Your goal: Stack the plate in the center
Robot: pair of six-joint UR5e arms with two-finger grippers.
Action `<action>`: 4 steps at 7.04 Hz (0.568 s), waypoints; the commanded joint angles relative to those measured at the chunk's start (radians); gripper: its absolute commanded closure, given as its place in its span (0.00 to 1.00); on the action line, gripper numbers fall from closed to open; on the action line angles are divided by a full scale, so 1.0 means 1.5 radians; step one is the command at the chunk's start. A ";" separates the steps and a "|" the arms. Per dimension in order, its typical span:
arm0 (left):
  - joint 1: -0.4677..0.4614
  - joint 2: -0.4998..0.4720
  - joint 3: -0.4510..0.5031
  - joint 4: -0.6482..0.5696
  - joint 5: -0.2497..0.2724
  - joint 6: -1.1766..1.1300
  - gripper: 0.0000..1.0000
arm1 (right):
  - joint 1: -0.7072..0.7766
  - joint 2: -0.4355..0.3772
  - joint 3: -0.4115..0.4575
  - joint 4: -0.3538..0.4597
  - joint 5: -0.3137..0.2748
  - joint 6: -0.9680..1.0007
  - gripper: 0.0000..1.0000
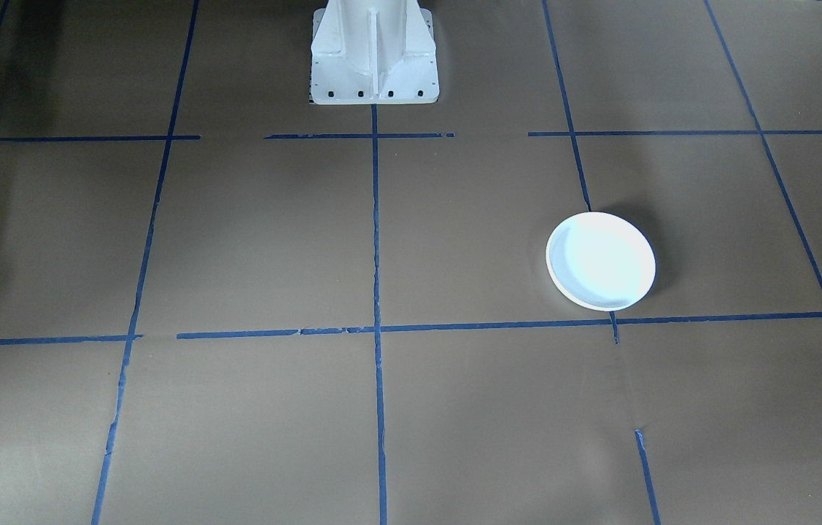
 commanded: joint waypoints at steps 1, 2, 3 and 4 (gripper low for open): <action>-0.005 0.003 0.005 0.001 0.001 -0.003 0.00 | 0.000 0.000 0.000 0.000 0.000 0.000 0.00; -0.005 0.006 0.010 0.002 0.001 -0.004 0.00 | 0.000 0.000 -0.001 0.000 0.000 0.000 0.00; -0.006 0.006 0.011 0.025 0.000 -0.004 0.00 | 0.000 0.000 0.000 0.000 0.000 0.000 0.00; -0.006 -0.001 0.009 0.048 0.000 -0.005 0.00 | 0.000 0.000 -0.001 0.000 0.000 0.000 0.00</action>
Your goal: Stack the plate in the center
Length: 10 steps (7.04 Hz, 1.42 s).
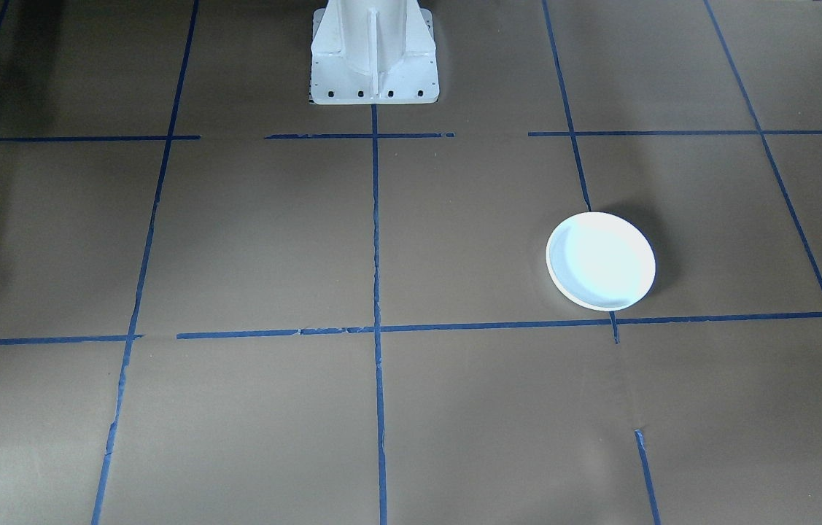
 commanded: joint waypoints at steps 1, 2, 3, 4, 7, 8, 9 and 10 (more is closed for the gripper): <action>0.000 -0.006 0.000 0.026 0.000 -0.001 0.00 | 0.000 0.000 0.000 0.000 0.000 0.000 0.00; 0.000 -0.005 -0.001 0.030 -0.001 -0.001 0.00 | 0.000 0.000 0.000 0.000 0.000 0.000 0.00; 0.000 -0.007 -0.002 0.061 -0.001 -0.001 0.00 | 0.000 0.000 0.000 0.000 0.000 0.000 0.00; 0.000 -0.009 -0.003 0.069 -0.001 -0.001 0.00 | 0.000 0.000 0.000 0.000 0.000 0.000 0.00; -0.001 -0.009 -0.005 0.070 -0.002 -0.001 0.00 | 0.000 0.000 0.000 0.000 0.000 0.000 0.00; -0.001 -0.011 -0.005 0.069 -0.002 -0.001 0.00 | 0.000 0.000 0.000 0.000 0.000 0.000 0.00; -0.001 -0.011 -0.005 0.069 -0.002 -0.001 0.00 | 0.000 0.000 0.000 0.000 0.000 0.000 0.00; 0.000 -0.010 -0.006 0.069 -0.002 0.000 0.00 | 0.000 0.000 0.000 0.000 0.000 0.000 0.00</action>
